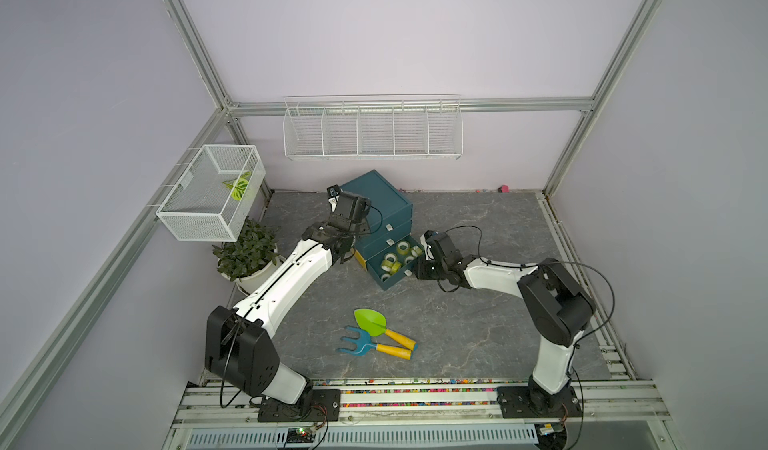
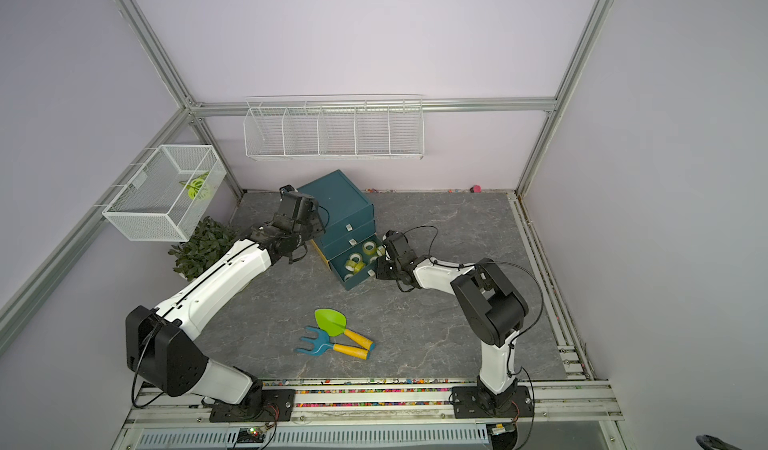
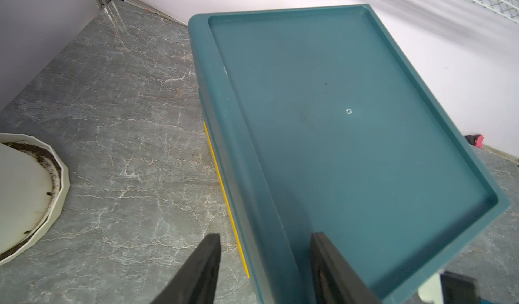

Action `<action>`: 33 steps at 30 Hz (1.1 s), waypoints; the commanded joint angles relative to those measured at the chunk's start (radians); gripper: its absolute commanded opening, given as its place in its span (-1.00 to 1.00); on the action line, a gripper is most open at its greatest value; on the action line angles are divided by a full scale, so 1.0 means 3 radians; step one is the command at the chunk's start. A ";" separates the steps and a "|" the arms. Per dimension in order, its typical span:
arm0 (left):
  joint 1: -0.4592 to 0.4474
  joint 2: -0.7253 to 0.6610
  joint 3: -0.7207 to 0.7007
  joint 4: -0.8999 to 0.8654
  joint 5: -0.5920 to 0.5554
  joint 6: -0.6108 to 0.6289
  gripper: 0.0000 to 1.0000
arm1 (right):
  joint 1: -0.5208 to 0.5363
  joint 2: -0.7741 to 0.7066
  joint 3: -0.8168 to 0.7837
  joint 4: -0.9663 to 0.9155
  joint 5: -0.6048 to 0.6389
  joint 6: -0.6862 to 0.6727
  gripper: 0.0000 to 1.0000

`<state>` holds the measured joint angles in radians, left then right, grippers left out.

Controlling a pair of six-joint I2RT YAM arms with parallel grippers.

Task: Place the transparent tape into the drawer according to color
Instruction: Close the drawer in the storage box.

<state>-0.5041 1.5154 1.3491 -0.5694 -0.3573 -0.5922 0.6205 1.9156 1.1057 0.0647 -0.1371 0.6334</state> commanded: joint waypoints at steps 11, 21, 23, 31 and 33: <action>0.0019 0.0086 -0.0260 -0.0234 0.0123 -0.0035 0.09 | -0.0077 0.0704 0.0427 0.1206 -0.0399 0.0746 -0.50; 0.0016 0.0105 -0.0307 -0.0265 0.0244 -0.0047 0.08 | -0.0059 0.0892 0.0536 0.1453 -0.0436 0.0954 -0.51; 0.0016 0.0103 -0.0312 -0.0265 0.0255 -0.0051 0.08 | -0.0059 0.0886 0.0506 0.1500 -0.0440 0.0972 -0.49; 0.0019 -0.0129 -0.0148 -0.0361 0.0191 -0.0012 0.62 | -0.0064 0.0381 0.0079 0.1479 -0.0327 0.0872 -0.05; 0.0018 -0.0261 -0.0096 -0.0391 0.0175 0.0008 0.90 | -0.0064 0.0117 -0.0110 0.1430 -0.0290 0.0803 0.07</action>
<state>-0.5030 1.4773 1.3064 -0.5640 -0.3153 -0.6106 0.6014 2.0785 1.1248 0.4667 -0.2466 0.9066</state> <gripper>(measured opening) 0.899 0.513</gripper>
